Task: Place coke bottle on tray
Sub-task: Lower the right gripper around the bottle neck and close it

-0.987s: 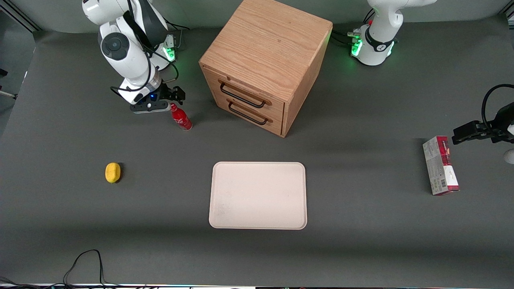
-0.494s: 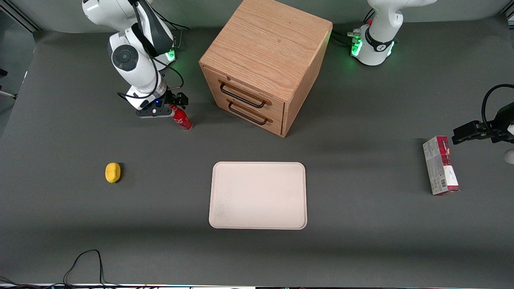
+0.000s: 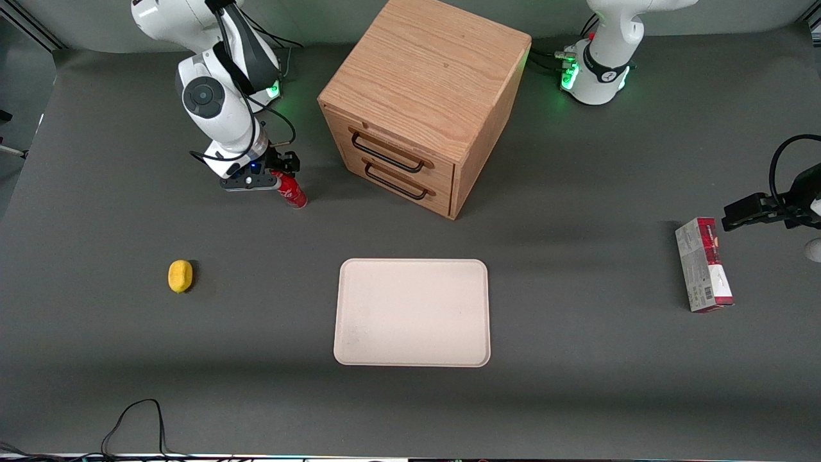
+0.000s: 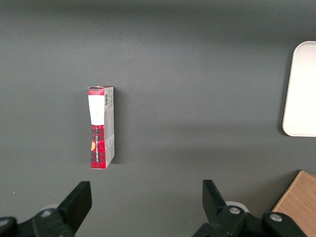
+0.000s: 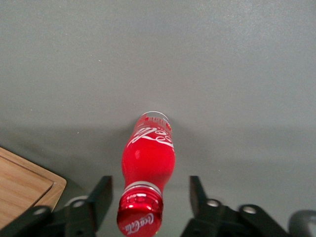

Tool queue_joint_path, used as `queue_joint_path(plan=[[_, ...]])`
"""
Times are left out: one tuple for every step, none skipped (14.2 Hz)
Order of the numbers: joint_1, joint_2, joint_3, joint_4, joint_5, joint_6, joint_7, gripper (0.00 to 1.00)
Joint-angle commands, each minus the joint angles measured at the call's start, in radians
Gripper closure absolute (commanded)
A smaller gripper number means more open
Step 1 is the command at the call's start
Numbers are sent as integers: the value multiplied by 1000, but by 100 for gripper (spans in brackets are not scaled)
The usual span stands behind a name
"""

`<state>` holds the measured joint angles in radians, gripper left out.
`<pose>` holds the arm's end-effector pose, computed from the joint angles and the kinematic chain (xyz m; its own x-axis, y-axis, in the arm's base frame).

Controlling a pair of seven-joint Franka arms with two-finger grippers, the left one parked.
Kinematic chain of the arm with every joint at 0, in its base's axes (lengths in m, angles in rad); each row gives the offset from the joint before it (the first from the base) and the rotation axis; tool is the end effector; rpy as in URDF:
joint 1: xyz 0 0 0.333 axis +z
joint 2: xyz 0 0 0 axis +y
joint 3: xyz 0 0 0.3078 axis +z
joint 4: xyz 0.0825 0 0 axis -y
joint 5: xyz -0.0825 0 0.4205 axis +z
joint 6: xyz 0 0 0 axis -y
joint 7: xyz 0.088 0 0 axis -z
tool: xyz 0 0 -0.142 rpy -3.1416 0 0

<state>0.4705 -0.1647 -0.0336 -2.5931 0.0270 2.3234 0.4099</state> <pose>0.3988 0.1884 0.2357 0.9944 0.0071 -0.1057 0.0093 -0.9997 0.0207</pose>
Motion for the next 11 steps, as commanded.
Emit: queue_joint_path(plan=[[14,5,-6,5,-16,14,27,78],[14,5,-6,5,-16,14,27,79],[14,5,-6,7,-16,14,27,79],[14,5,-6,8,-16,13,27,79],[14,2,-6,13,-16,10,27,79],[14,-5,-6,24,-16,5,24,79],[13,-12,-8,39,-16,-13,20,79],[13,-22,-9,69,-16,-57,18,80],[11,-35,-12,112,-16,-117,15,80],[11,-44,-14,170,-16,-186,15,80],[11,-50,-14,239,-16,-269,15,80]])
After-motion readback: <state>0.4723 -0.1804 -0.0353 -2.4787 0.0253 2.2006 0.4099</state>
